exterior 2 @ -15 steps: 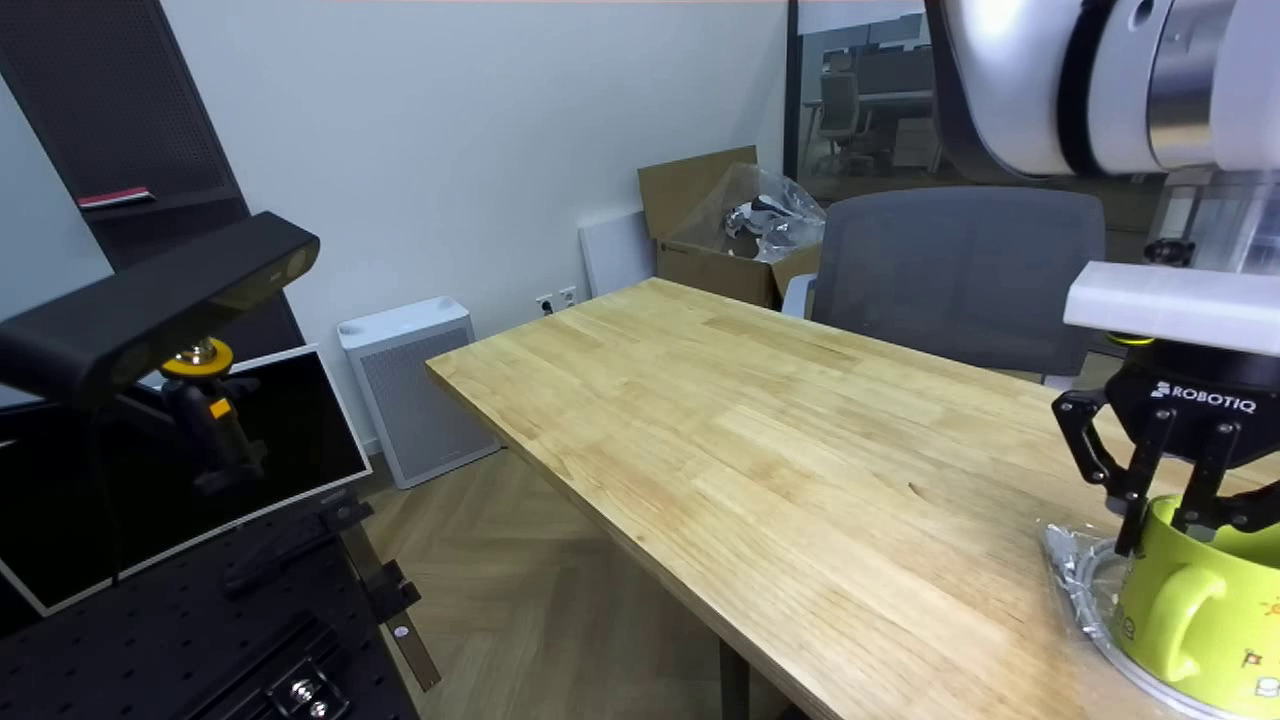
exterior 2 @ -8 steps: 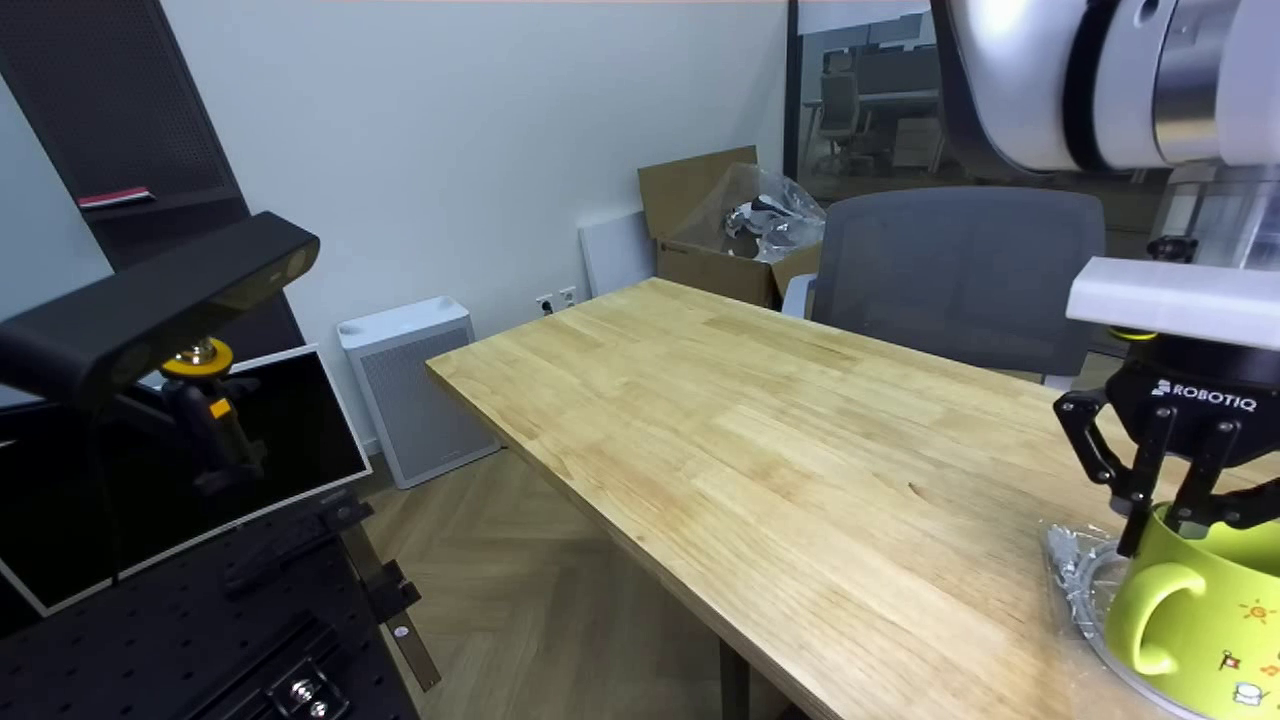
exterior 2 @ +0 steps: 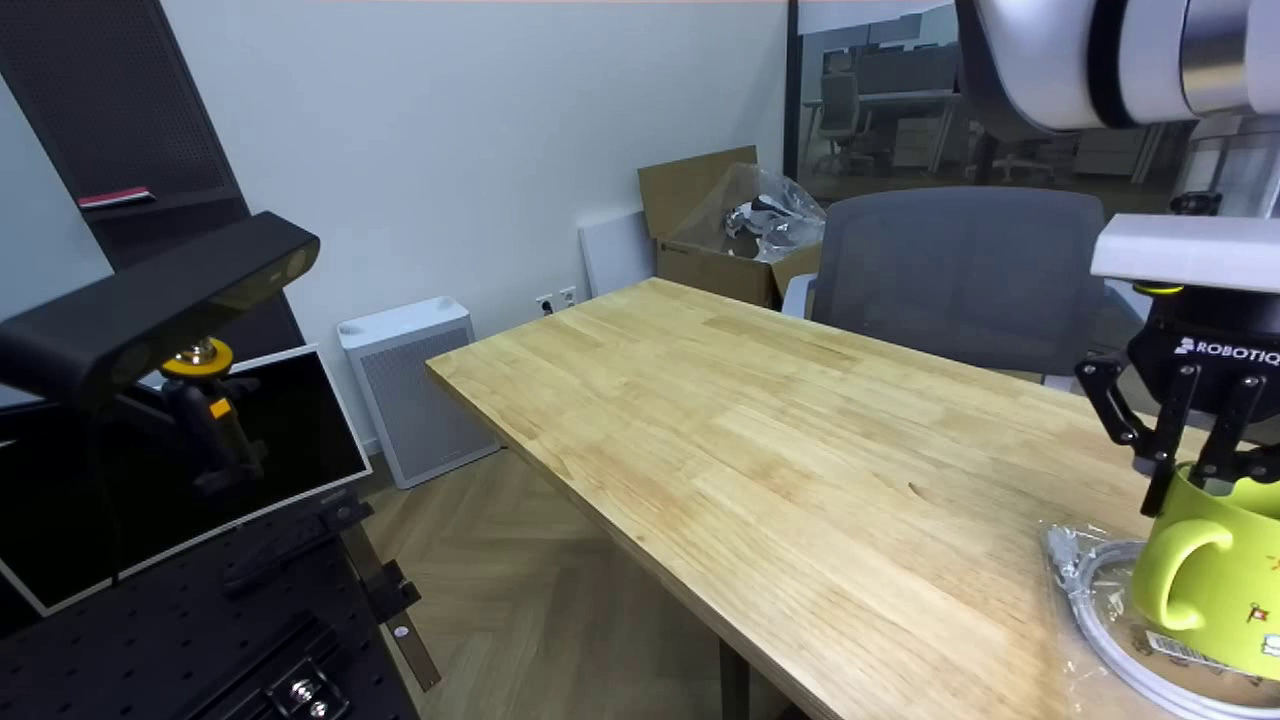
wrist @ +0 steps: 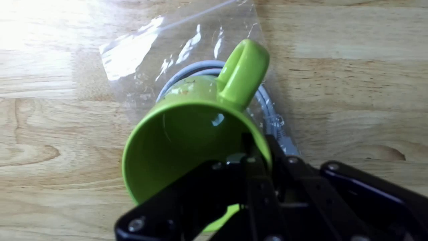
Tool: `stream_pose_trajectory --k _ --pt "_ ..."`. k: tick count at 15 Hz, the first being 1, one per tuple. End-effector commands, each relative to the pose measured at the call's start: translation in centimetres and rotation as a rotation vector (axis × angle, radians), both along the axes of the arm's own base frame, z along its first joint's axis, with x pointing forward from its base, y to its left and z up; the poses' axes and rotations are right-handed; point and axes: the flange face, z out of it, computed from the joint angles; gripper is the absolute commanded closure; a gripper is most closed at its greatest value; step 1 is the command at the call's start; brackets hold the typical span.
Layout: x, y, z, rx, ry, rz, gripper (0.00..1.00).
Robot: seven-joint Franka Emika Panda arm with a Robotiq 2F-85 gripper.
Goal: Move the green cup to the left
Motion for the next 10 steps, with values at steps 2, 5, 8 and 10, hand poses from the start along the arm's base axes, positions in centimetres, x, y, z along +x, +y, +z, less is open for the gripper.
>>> stream_pose_trajectory --k 2,5,8,10 --pt "1.5 1.0 2.6 -0.005 -0.046 -0.011 0.98" --pt "2.0 2.7 2.9 -0.002 -0.078 0.013 0.98" --pt "2.5 4.9 2.9 0.001 -0.101 0.045 0.98" --pt "2.7 6.4 2.8 0.003 -0.111 0.069 0.98"
